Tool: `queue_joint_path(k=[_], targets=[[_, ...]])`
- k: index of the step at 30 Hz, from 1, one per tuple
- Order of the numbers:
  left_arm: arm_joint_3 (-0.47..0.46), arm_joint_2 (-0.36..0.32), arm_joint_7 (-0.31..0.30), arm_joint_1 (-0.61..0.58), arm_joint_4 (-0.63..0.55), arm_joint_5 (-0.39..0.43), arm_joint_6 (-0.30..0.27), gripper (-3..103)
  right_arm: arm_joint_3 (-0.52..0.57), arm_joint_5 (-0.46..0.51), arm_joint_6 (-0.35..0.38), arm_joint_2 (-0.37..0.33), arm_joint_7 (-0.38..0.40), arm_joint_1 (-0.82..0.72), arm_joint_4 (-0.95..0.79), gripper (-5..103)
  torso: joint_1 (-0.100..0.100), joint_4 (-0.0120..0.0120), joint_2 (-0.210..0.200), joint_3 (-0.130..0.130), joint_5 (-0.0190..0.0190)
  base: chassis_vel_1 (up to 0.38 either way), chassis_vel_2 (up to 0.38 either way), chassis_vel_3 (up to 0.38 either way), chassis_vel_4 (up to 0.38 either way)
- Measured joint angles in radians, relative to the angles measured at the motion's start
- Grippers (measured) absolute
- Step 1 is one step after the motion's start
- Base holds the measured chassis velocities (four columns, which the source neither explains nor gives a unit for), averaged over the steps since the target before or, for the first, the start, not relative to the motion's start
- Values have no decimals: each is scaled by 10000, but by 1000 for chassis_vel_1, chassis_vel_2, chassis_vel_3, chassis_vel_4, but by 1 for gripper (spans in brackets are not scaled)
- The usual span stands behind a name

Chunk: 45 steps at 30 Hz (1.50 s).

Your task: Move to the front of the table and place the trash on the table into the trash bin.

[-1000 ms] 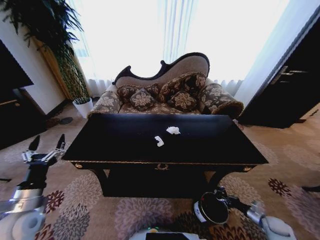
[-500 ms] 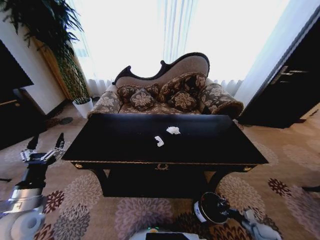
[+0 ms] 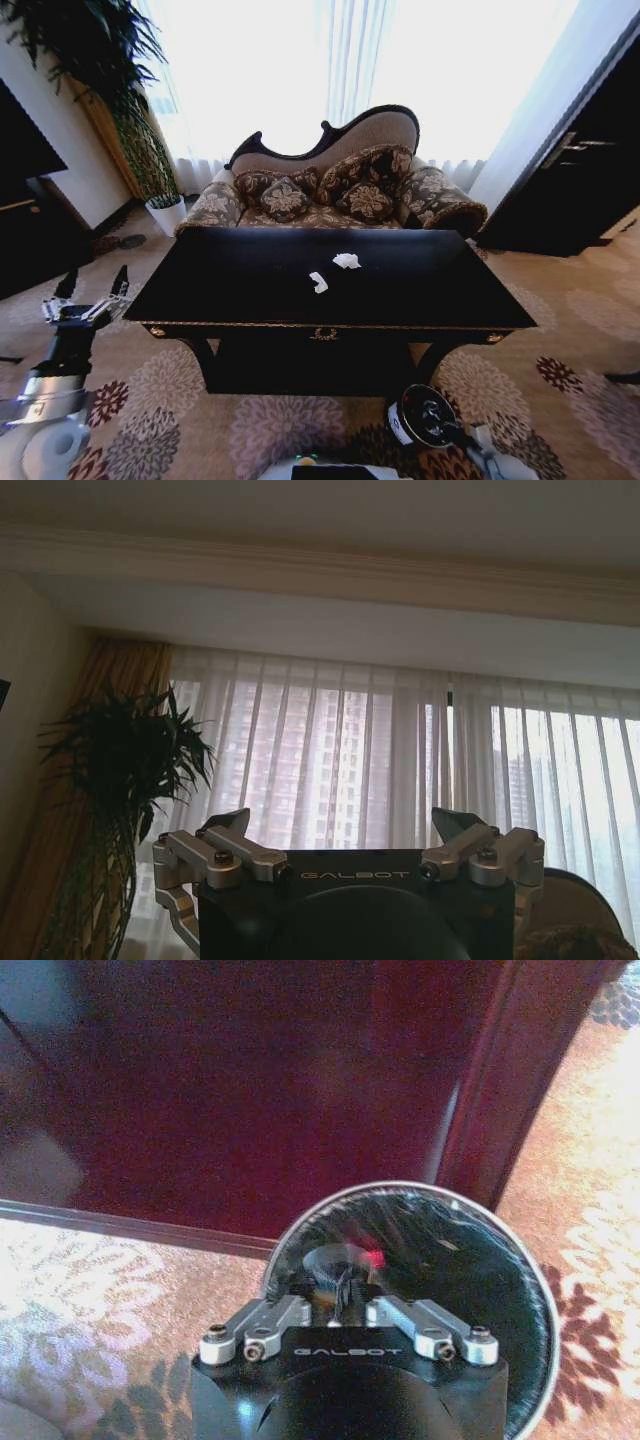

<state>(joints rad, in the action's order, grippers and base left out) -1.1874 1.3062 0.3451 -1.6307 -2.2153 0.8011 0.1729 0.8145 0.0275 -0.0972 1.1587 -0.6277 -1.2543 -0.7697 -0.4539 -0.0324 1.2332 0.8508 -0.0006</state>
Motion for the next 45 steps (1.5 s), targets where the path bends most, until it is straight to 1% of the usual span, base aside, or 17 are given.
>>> queue_joint_path(k=[1, 3, 4, 7, 9, 12, 14, 17, 20, 22, 28, 29, 31, 33, 37, 41, 45], targets=[[21, -3, 1, 12, 14, 0, 4, 100, 2, -3, 2, 39, -6, -26, -71, 22, 0, 0, 0, 0, 3, 0, 0, 0, 0], [46, -10, 2, 36, 33, 5, 7, 100, 3, -14, 6, 97, -12, -68, -173, 33, 0, -1, 0, 0, 3, 0, 0, 0, 0], [46, -10, 2, 36, 33, 5, 7, 100, 3, -14, 6, 97, -12, -68, -173, 33, 0, -1, 0, 0, 3, 0, 0, 0, 0], [24, -51, 2, 60, 62, 75, 9, 100, 25, -119, 0, 184, -84, -125, -300, 49, 1, 0, 0, 0, 3, 0, 0, 0, 0], [16, -54, 2, 61, 65, 82, 9, 100, 31, -130, -3, 197, -99, -142, -329, 49, 0, 0, 0, 0, 2, 0, 0, 0, 0], [-40, -55, 2, 62, 49, 128, 10, 100, 84, -419, -18, 351, -120, -372, -839, 65, 0, -1, 0, 0, 3, 0, 0, 0, 0], [-47, -50, 2, 59, 30, 138, 11, 100, 109, -524, -28, 386, -124, -424, -979, 65, 0, -1, 0, 0, 3, 0, 0, 0, 0], [-85, -8, 3, 12, -101, 172, 11, 100, 350, -752, -84, 555, -435, -733, -1914, 82, 1, 0, 0, 0, 4, 0, 0, 0, 0], [-127, 23, 2, -33, -167, 190, 11, 100, 547, -639, -266, 572, -629, -974, -2479, 93, 0, 2, 0, 0, 2, 0, 0, 0, 0], [-209, 34, 3, -75, -231, 293, 11, 100, 649, -117, -433, 611, -728, -1479, -3224, 97, 0, 2, 0, 0, -1, 0, 0, 0, 0], [-364, 121, 6, -5, -265, 424, -5, 100, 1285, 1070, -388, 1040, -1939, -2903, -5567, 100, 1, 0, 1, -1, 2, 0, 0, 0, 0], [-364, 121, 6, -5, -265, 424, -5, 100, 1285, 1070, -388, 1040, -1939, -2903, -5567, 100, 1, 0, 1, -1, 2, 0, 0, 0, 0], [-209, 325, 5, 41, -354, 372, -10, 100, 1727, 1681, -339, 1136, -2709, -3430, -6520, 100, 1, -2, 1, -1, 2, 0, 0, 0, 0], [-178, 361, 5, 44, -372, 350, -10, 100, 1798, 1775, -332, 1138, -2812, -3488, -6642, 100, 0, -2, 1, -1, 2, 0, 0, 0, 0], [8, 738, 9, -3, -559, 76, -11, 100, 2858, 2553, -241, 1016, -3875, -3894, -8290, 100, 1, -1, 0, 0, 2, 0, 0, 0, 0], [-137, 803, 8, -71, -647, 64, -11, 100, 3453, 3072, -216, 880, -4527, -3956, -9137, 100, 1, 0, 1, 0, 3, 0, 0, 0, 0], [-256, 807, 6, -128, -677, 69, -10, 100, 4089, 3542, -166, 782, -4913, -3879, -9878, 100, 0, -1, 0, 0, 4, 0, 0, 0, 0]])
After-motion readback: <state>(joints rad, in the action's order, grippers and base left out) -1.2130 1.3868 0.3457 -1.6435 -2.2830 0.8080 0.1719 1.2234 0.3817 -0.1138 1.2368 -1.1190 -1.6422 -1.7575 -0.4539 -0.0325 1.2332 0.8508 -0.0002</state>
